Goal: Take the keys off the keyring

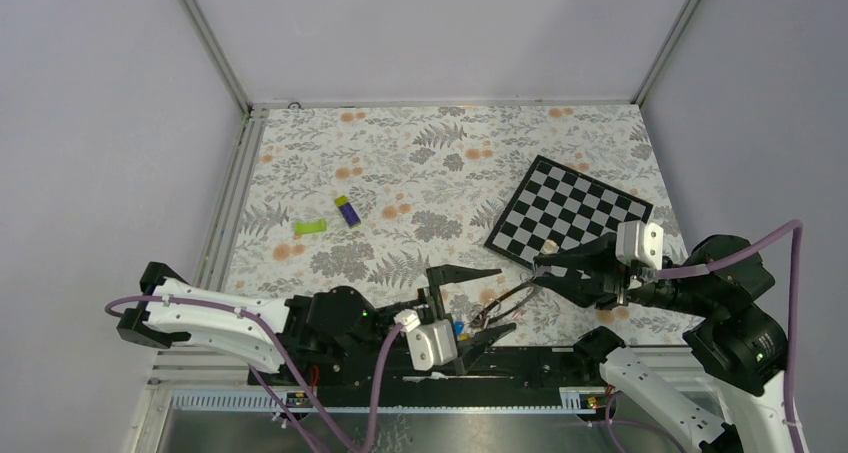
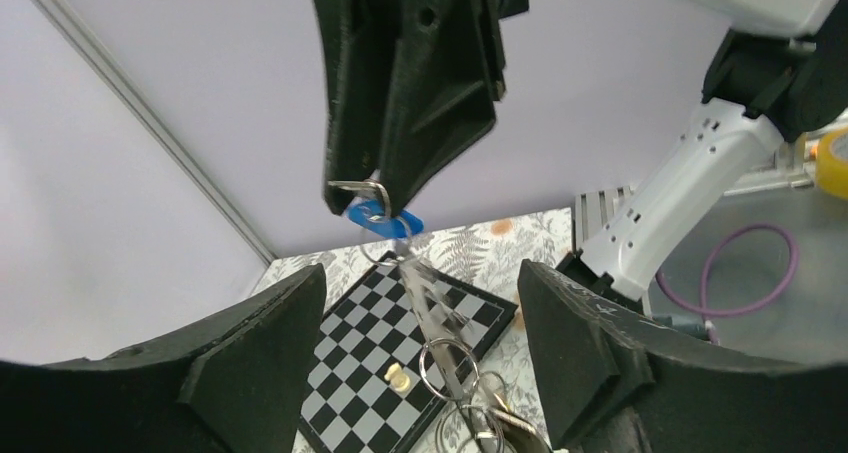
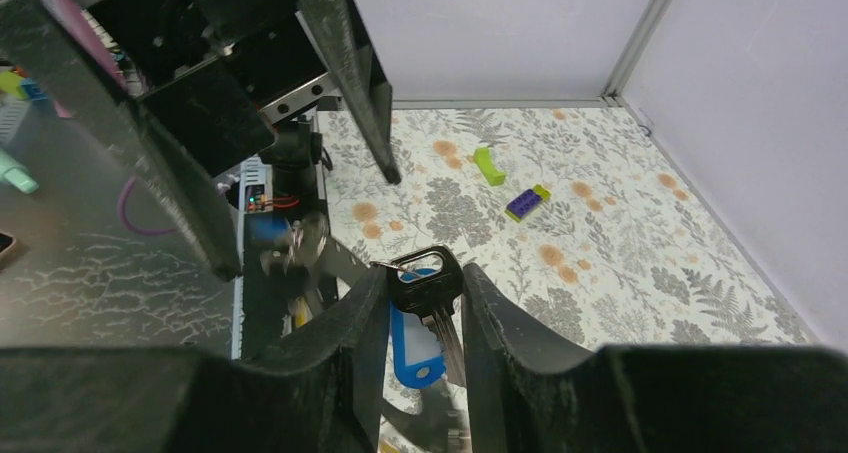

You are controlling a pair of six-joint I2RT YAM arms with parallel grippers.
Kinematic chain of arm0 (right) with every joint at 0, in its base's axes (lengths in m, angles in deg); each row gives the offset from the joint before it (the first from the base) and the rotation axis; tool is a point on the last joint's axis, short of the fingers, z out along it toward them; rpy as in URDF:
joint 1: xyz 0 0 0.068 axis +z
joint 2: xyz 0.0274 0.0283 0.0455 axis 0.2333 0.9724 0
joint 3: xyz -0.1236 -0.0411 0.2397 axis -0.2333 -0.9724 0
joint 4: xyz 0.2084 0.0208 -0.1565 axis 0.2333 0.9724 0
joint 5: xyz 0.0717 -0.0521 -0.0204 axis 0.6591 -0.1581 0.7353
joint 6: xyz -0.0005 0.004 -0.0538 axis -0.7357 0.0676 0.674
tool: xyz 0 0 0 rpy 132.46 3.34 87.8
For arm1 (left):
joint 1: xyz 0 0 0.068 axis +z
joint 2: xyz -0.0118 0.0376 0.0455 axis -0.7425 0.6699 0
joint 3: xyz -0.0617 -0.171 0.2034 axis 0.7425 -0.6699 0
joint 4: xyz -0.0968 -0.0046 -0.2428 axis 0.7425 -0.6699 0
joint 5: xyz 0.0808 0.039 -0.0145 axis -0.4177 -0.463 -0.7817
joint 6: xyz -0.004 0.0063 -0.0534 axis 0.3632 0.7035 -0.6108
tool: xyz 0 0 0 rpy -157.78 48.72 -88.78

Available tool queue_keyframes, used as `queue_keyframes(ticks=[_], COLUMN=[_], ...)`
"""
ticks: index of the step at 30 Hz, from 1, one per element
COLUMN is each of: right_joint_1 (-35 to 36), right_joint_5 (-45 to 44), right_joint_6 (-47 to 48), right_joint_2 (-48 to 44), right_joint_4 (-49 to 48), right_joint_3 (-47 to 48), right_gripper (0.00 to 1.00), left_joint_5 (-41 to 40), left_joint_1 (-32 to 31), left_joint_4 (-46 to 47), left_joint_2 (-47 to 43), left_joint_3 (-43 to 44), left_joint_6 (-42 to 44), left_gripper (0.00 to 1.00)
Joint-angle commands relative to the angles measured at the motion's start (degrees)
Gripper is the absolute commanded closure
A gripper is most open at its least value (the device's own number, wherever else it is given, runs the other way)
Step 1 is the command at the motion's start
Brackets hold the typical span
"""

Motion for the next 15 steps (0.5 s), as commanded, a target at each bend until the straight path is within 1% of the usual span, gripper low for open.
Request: queue_keyframes(ticks=[1, 4, 7, 10, 15], right_joint_1=[0.2, 0.2, 0.2, 0.2, 0.2], right_joint_5=[4.4, 6.8, 7.9, 8.8, 9.4], right_joint_6=[-1.5, -2.5, -4.0, -5.7, -6.2], right_joint_2=[-0.2, -0.1, -0.3, -0.5, -0.1], right_joint_4=[-5.2, -6.1, -8.2, -10.1, -10.3], right_joint_3=[0.1, 0.0, -0.6, -0.8, -0.8], right_gripper=[1.0, 1.0, 1.0, 1.0, 1.0], left_joint_5=[-2.9, -3.6, -3.3, -3.6, -4.5], left_joint_1=[-0.2, -0.2, -0.2, -0.2, -0.2], left_joint_4=[9.1, 12.2, 13.3, 14.3, 18.9], left_joint_2=[-3.5, -4.6, -4.6, -3.6, -1.3], left_joint_3=[-1.2, -2.9, -3.5, -3.9, -5.1], left_joint_6=[-2.5, -4.4, -5.9, -7.3, -8.7], left_gripper=[0.25, 0.32, 0.37, 0.39, 0.4])
